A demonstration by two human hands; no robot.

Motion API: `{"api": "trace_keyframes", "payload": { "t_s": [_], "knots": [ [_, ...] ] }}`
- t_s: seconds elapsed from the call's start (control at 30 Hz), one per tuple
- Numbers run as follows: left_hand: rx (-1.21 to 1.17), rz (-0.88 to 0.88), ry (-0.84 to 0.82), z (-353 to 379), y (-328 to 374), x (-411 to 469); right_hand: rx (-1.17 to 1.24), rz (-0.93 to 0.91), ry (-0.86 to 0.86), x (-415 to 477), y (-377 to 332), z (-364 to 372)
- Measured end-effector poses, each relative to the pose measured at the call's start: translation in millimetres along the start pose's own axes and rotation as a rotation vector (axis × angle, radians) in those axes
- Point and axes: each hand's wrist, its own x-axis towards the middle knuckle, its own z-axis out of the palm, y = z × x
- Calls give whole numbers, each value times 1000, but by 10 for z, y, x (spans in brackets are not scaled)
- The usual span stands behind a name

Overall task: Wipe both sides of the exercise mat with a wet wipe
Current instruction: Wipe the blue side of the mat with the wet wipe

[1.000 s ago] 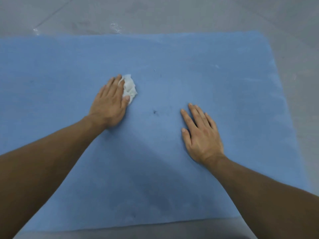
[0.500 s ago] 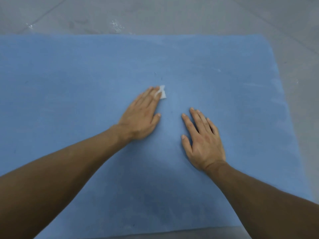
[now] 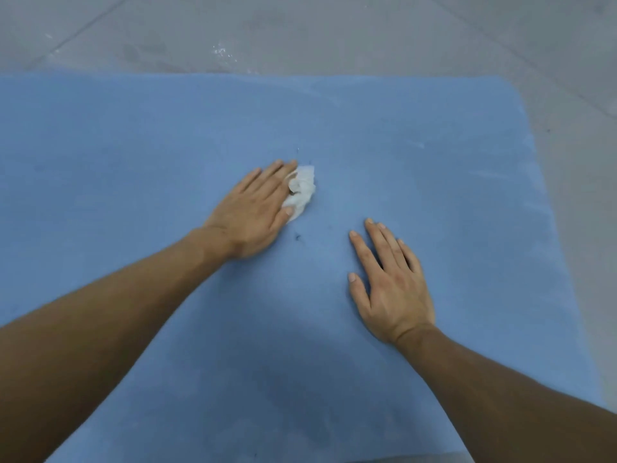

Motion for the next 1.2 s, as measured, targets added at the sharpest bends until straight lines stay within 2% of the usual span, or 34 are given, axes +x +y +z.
{"api": "trace_keyframes", "payload": {
  "t_s": [0.27, 0.4, 0.5, 0.6, 0.73, 0.8, 1.2],
  "knots": [
    [3, -179, 29, -233, -665, 250, 8, 0, -5, -3, -2, -12],
    [-76, -327, 77, -292, -820, 340, 12, -4, -11, -5, -2, -19],
    [-83, -366, 123, -263, -764, 446, 12, -3, -21, 8, 7, -24],
    [-74, -293, 149, -217, -593, 536, 11, -6, -27, 13, 3, -28],
    [-51, 10, 70, -112, -125, 641, -4, -13, -27, 17, 8, -34],
    [-23, 99, 66, -17, 135, 608, -14, -12, -34, 19, 7, -44],
    [74, -112, 154, 85, 251, 582, -16, -49, -123, 152, 67, -101]
  ]
}}
